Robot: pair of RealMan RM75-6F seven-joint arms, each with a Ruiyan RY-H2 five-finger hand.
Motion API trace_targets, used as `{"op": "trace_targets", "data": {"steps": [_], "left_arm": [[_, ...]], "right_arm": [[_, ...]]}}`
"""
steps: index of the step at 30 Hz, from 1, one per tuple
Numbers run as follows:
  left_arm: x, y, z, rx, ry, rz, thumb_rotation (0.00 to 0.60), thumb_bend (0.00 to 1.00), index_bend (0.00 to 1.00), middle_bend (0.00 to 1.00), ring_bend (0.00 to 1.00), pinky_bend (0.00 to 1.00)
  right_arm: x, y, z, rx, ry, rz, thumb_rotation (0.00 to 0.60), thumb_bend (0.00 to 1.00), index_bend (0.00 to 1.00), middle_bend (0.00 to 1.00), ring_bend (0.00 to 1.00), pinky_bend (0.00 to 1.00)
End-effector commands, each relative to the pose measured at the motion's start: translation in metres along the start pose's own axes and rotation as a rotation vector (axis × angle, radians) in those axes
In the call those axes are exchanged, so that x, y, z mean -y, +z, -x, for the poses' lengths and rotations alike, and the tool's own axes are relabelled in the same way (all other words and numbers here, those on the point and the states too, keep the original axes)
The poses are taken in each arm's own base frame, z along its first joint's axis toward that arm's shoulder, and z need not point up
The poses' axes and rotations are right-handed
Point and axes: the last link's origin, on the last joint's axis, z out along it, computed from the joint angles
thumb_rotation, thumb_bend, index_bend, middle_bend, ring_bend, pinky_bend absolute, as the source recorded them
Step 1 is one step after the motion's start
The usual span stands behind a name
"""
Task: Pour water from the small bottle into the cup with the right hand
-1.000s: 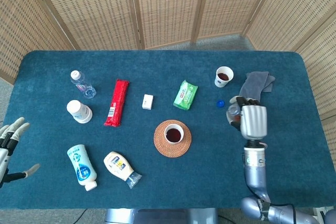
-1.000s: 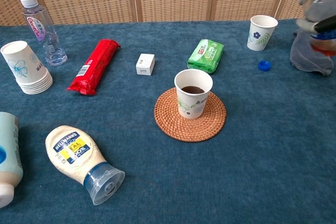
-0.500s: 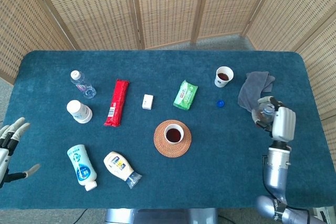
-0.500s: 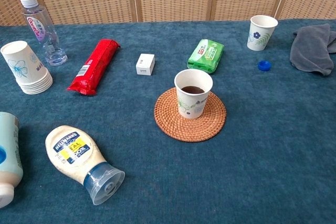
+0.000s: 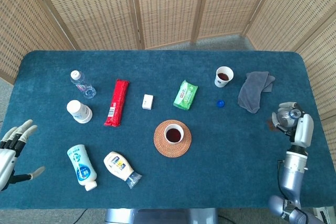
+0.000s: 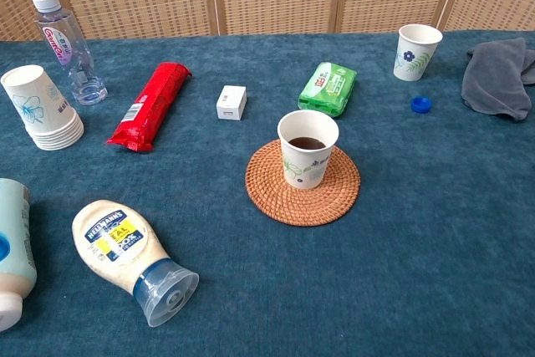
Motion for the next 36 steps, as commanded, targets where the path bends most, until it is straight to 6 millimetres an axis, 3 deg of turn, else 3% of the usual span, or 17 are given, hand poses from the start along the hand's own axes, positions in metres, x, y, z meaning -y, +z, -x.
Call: {"op": "trace_targets", "data": {"steps": [1, 8, 25, 36], "left_arm": [[-0.002, -0.002, 0.001, 0.024, -0.008, 0.020, 0.600, 0.15, 0.00, 0.00, 0.00, 0.00], [-0.002, -0.001, 0.001, 0.032, -0.014, 0.026, 0.600, 0.15, 0.00, 0.00, 0.00, 0.00], [0.002, 0.000, -0.001, 0.032, -0.022, 0.019, 0.600, 0.15, 0.00, 0.00, 0.00, 0.00], [0.001, 0.002, 0.002, 0.042, -0.018, 0.015, 0.600, 0.15, 0.00, 0.00, 0.00, 0.00]], "right_arm": [[-0.014, -0.005, 0.005, 0.009, 0.062, 0.028, 0.600, 0.77, 0.47, 0.71, 0.59, 0.89], [-0.031, -0.011, 0.013, 0.010, 0.113, 0.068, 0.600, 0.77, 0.47, 0.71, 0.59, 0.89], [-0.048, -0.013, 0.033, -0.018, 0.156, 0.128, 0.600, 0.76, 0.48, 0.71, 0.58, 0.88], [-0.063, -0.020, 0.042, 0.003, 0.101, 0.160, 0.600, 0.73, 0.48, 0.71, 0.55, 0.85]]}}
